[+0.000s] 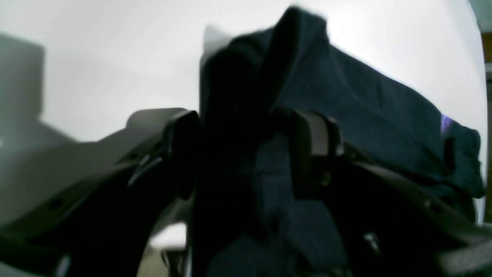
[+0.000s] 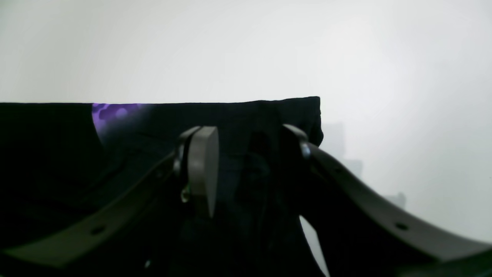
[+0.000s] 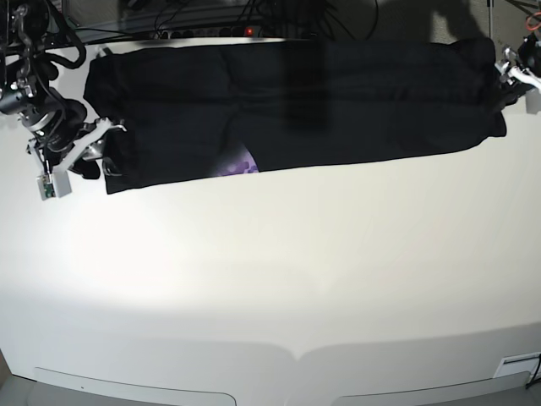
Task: Fold the T-shirt properly
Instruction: 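Regrasp the ends of the folded strip with both grippers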
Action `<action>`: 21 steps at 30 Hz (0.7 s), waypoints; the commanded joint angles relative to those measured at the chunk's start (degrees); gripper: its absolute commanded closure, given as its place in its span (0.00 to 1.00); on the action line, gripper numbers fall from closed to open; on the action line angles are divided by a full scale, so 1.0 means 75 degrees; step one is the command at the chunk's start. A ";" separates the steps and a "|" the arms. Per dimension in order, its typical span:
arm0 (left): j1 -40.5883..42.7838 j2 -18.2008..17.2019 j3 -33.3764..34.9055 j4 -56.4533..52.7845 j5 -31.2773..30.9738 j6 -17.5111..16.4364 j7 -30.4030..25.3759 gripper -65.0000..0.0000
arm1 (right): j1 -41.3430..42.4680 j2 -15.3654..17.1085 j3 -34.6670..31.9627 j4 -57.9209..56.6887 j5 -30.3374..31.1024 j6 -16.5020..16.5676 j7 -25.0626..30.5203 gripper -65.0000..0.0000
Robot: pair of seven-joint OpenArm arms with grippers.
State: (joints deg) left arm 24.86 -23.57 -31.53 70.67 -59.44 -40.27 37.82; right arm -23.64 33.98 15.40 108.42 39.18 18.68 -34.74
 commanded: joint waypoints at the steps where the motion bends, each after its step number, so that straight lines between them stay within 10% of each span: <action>1: 0.0003 -0.0052 -0.0050 -0.0055 0.0163 0.0036 0.0064 0.45 | 0.0058 0.0128 0.0073 0.0119 0.0006 0.0061 0.0166 0.59; 13: 0.0029 0.0289 -0.0047 -0.0414 -0.1163 0.0036 0.1938 0.45 | 0.0061 0.0125 0.0073 0.0119 0.0015 0.0058 0.0236 0.59; 21: 0.0029 0.0731 -0.0047 -0.0414 -0.0256 0.0036 0.0903 0.52 | 0.0061 0.0128 0.0073 0.0119 0.0015 0.0061 0.0239 0.59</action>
State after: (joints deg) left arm 24.43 -17.72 -31.94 67.83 -65.12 -42.44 41.91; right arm -23.64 33.95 15.40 108.44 39.18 18.70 -34.37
